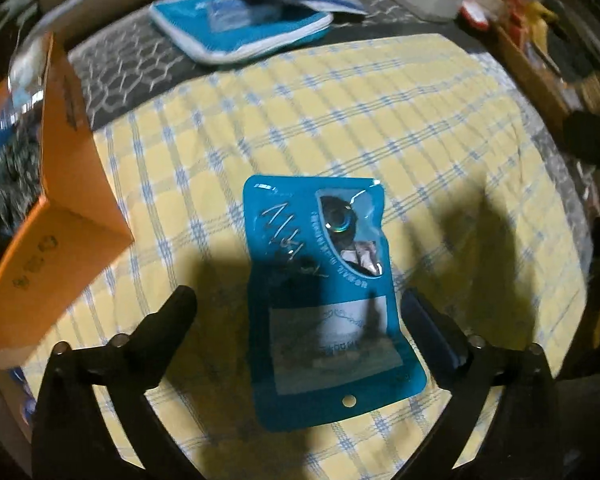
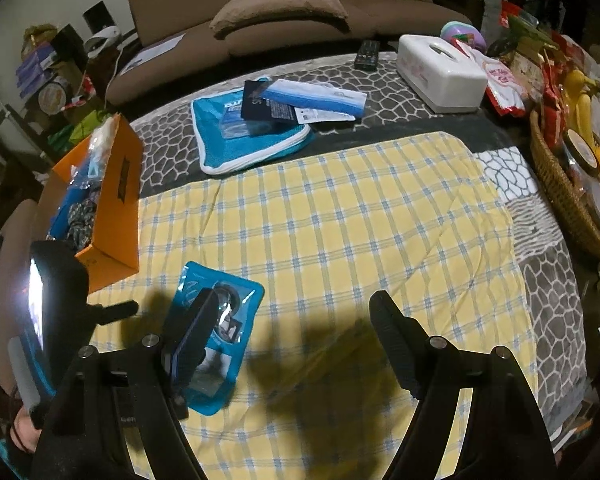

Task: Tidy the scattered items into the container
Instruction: 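Lift the blue packet with the left gripper and carry it over the box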

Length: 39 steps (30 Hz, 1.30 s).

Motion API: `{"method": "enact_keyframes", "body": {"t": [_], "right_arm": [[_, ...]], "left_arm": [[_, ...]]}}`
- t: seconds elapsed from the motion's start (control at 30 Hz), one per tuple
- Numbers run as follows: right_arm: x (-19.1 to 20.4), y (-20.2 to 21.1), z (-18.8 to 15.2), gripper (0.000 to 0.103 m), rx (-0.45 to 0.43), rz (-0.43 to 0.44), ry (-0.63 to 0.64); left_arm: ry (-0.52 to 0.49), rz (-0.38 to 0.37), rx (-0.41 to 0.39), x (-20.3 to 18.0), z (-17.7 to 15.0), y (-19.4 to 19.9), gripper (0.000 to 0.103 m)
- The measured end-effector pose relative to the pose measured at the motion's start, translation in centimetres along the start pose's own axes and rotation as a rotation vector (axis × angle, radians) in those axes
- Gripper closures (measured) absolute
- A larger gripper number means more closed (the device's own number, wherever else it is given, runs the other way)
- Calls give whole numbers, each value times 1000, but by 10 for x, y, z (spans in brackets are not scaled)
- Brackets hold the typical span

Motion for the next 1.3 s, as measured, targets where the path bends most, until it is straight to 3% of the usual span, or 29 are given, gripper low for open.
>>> {"method": "enact_keyframes", "body": {"t": [0.1,0.23,0.33,0.37,0.47,0.6,0.7,0.83,1.1,1.3], "right_arm": [[-5,3,1,24,-9,-1,-11],[-3,8,2,24,-22,13,-12],[1,10,4,24,-31,18,-3],[2,11,5,24,-33,20,-2],[2,11,4,24,-32,19,-1],[-7,14,-1,24,-30,23,-26],[-14,18,-4,24,-33,-4,-9],[-32,13,-11,24,-14,-48,-35],[-45,10,-9,24,-17,-16,-122],[-37,11,-7,24,-20,-25,-82]], "left_arm": [[20,2,45,-2,-7,-14,0],[224,-59,6,0,-5,-22,1],[303,-91,24,-3,-5,-31,1],[299,-78,29,-5,-4,-35,1],[231,52,7,-12,-1,-45,1],[186,133,-29,-19,-6,-51,0],[205,131,-78,-20,-8,-50,0],[216,118,-73,-21,-8,-49,1],[203,109,-60,-13,-5,-38,33],[211,93,-58,-4,-3,-36,42]]}}
Point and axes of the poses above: each gripper's, at about its wrist camera, not at the fingertips, and y roughly against the way its jaws point, x to its left, z to its top, the point moved 8 cm from there along -y, roughly the way its jaws point, and after that the axes turned 12 degrees about y, right-handed, at the moved point
